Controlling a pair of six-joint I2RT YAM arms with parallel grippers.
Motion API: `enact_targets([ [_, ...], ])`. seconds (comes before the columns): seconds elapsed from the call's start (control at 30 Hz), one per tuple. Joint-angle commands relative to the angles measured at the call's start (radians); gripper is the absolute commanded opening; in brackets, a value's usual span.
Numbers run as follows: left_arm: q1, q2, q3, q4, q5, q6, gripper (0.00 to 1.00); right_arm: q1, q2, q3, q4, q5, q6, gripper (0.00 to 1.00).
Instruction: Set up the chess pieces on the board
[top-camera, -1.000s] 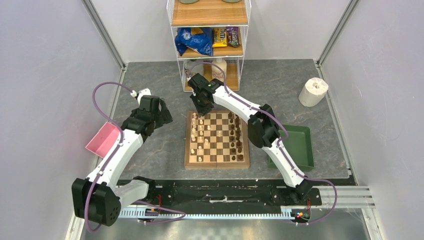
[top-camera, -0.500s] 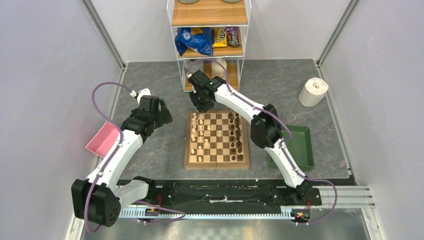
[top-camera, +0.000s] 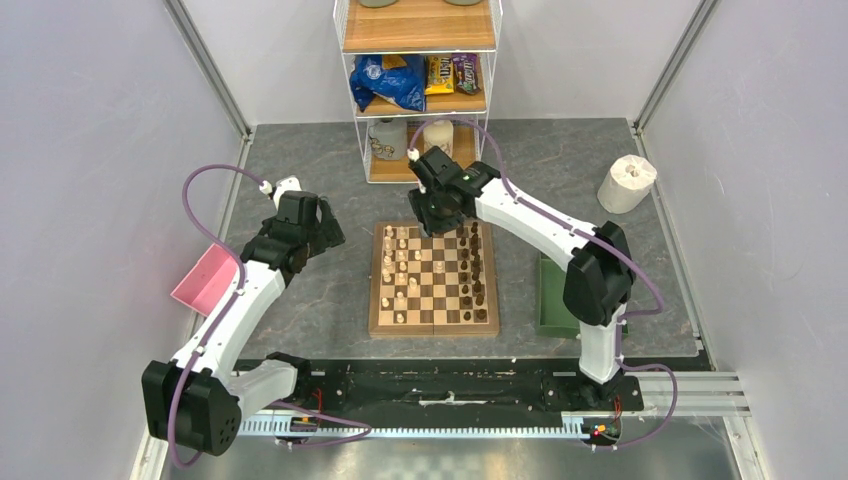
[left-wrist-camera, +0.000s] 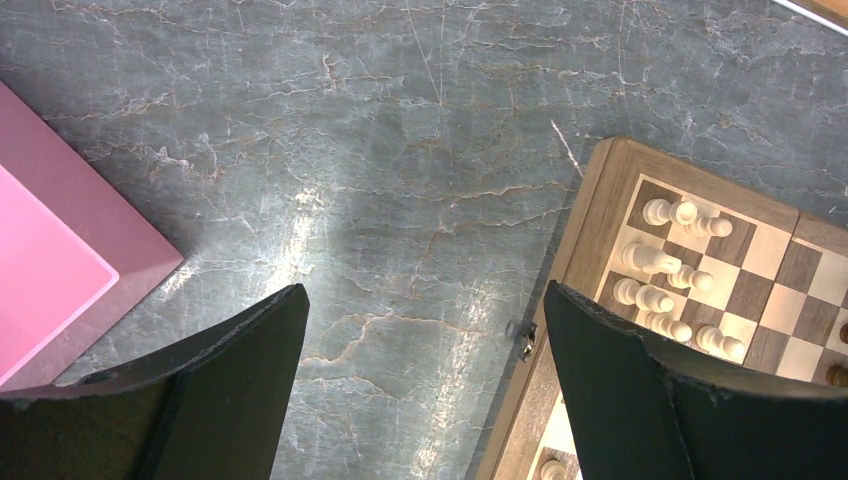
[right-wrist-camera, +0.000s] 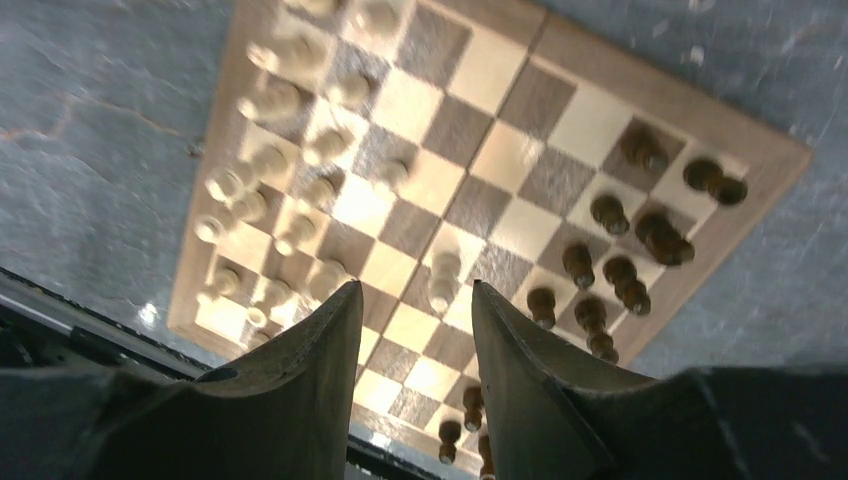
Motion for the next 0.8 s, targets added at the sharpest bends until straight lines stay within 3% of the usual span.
enact_targets([
  [0.0,0.005,-0.019,-0.002,0.013,0.003,-0.029,0.95,0.003,-0.056,-0.119,0.033,-0.003,0.056,0.52],
  [0.23,0.006,-0.013,0.003,0.009,0.004,-0.025,0.95,0.004,-0.029,-0.160,0.030,-0.029,0.063,0.52],
  [0.77,0.005,-0.002,0.003,0.011,0.002,-0.024,0.95,0.011,0.044,-0.156,0.008,-0.058,0.063,0.43],
])
